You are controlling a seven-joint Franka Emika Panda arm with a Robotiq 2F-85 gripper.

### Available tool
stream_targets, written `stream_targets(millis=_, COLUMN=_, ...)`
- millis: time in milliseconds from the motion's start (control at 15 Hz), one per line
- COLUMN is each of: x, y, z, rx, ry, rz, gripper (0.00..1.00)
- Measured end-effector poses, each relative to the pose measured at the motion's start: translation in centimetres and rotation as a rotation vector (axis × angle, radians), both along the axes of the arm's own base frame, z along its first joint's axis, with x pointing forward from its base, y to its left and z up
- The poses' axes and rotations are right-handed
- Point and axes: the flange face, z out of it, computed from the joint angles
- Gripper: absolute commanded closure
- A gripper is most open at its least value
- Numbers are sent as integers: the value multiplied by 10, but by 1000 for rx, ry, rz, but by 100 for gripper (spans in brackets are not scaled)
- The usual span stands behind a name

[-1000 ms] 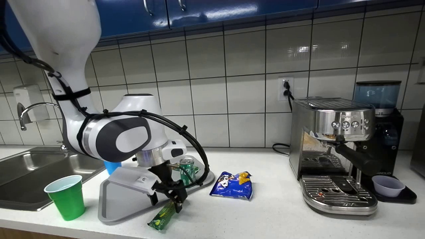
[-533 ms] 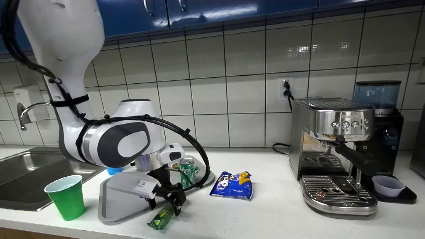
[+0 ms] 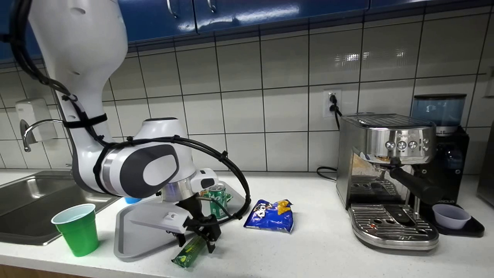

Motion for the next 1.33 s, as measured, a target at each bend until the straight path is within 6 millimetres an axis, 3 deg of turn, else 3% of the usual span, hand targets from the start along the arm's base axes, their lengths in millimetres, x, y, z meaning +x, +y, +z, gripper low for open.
stream_targets(millis=67, x=0, y=0, z=0, rx=0, ry=-1, rz=-1, gripper=25)
stream_targets(millis=133, x=1, y=-1, z=0, rx=-1, ry=-2, rz=-1, gripper=26)
stream_targets(millis=667, x=2, y=-1, z=1, rx=-2, ry=-10, rz=0, gripper=86)
stream_targets(millis=1333, x=6, y=-4, z=20, rx=17, ry=-57, rz=-14, gripper=86)
